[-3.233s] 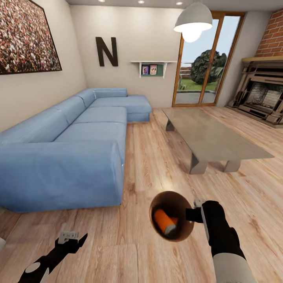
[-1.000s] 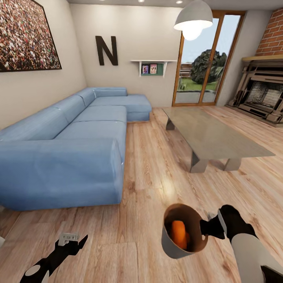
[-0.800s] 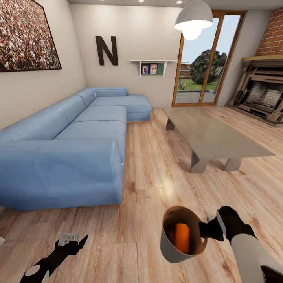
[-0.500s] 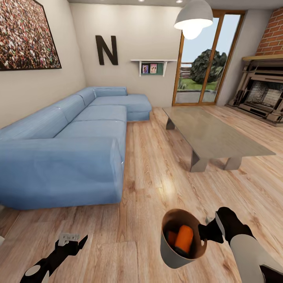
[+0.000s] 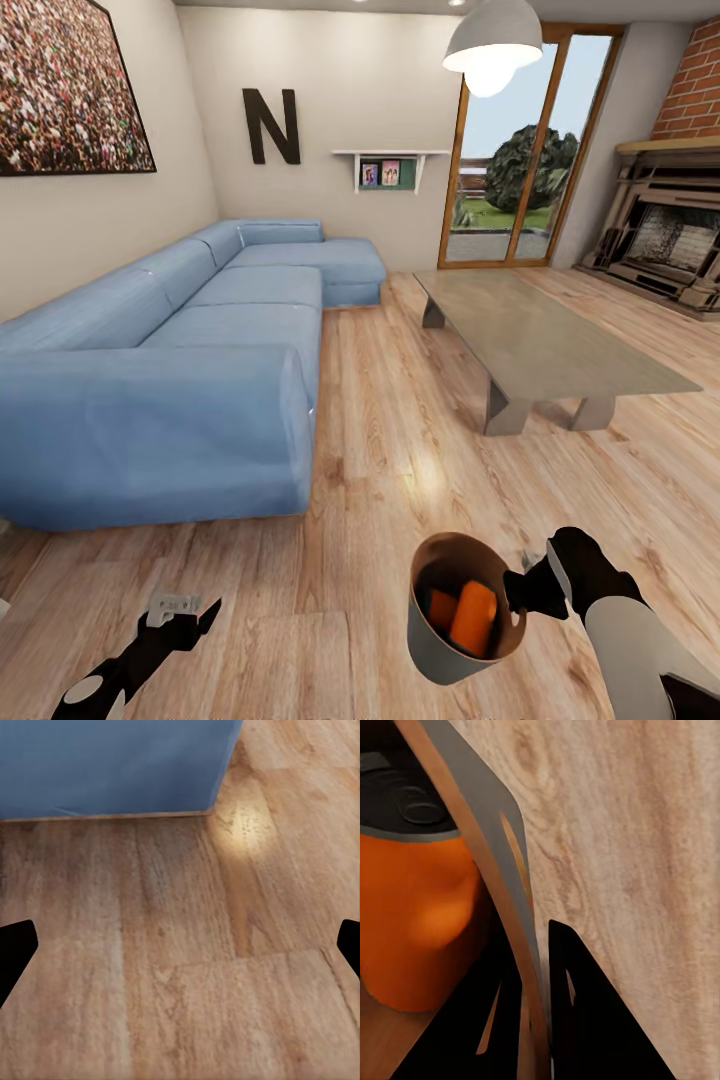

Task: Put the three can of soda from the living room inside the tash can in the kitchen.

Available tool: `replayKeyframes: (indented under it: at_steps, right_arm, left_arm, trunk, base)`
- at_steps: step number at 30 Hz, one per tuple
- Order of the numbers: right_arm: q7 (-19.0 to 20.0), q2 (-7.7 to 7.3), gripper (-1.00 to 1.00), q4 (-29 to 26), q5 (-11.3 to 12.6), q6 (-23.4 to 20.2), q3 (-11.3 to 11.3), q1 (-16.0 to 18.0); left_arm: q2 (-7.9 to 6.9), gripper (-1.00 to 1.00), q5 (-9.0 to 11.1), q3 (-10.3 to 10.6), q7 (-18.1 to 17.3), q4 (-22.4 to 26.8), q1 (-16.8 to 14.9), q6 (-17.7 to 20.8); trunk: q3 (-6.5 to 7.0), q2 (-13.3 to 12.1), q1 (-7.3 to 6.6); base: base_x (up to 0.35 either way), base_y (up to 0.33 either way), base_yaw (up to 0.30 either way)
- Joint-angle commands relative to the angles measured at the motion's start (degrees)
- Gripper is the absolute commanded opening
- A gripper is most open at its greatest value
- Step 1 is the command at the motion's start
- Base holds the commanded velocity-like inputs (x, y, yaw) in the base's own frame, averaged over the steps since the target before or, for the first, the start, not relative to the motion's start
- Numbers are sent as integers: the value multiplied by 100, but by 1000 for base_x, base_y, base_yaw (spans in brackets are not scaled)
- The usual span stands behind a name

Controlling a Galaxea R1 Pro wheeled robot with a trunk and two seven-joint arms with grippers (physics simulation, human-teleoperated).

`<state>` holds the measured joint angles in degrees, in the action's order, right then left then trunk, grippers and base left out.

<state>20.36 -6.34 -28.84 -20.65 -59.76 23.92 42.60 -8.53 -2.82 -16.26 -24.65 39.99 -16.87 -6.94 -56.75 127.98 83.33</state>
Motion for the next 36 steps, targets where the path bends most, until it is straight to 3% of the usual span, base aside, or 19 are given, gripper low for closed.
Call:
replayKeyframes:
  at_steps: [1, 12, 19, 30, 36]
  right_arm:
    - [35, 4, -100, 1, 167, -24, 7, 3]
    - [38, 31, -100, 1, 167, -24, -9, 3]
    - [38, 48, -100, 1, 167, -24, -16, 3]
    - [38, 67, -100, 1, 167, -24, -19, 3]
    - [38, 83, -100, 1, 167, -24, -19, 3]
  left_arm:
    - [0, 100, 1, 0, 2, 0, -1, 0]
    - [0, 100, 0, 0, 5, 0, 0, 0]
    - [0, 100, 0, 0, 5, 0, 0, 0]
    - [0, 100, 0, 0, 6, -2, 0, -9]
    - [0, 100, 0, 0, 5, -1, -1, -9]
  trunk:
    - [-18, 42, 22]
    - [-215, 483, 264]
    - [-215, 483, 264]
    - [-413, 924, 505]
    - [-413, 924, 505]
  base:
    - [0, 0, 0]
    - [0, 0, 0]
    - [0, 0, 0]
    - [0, 0, 0]
    - [0, 0, 0]
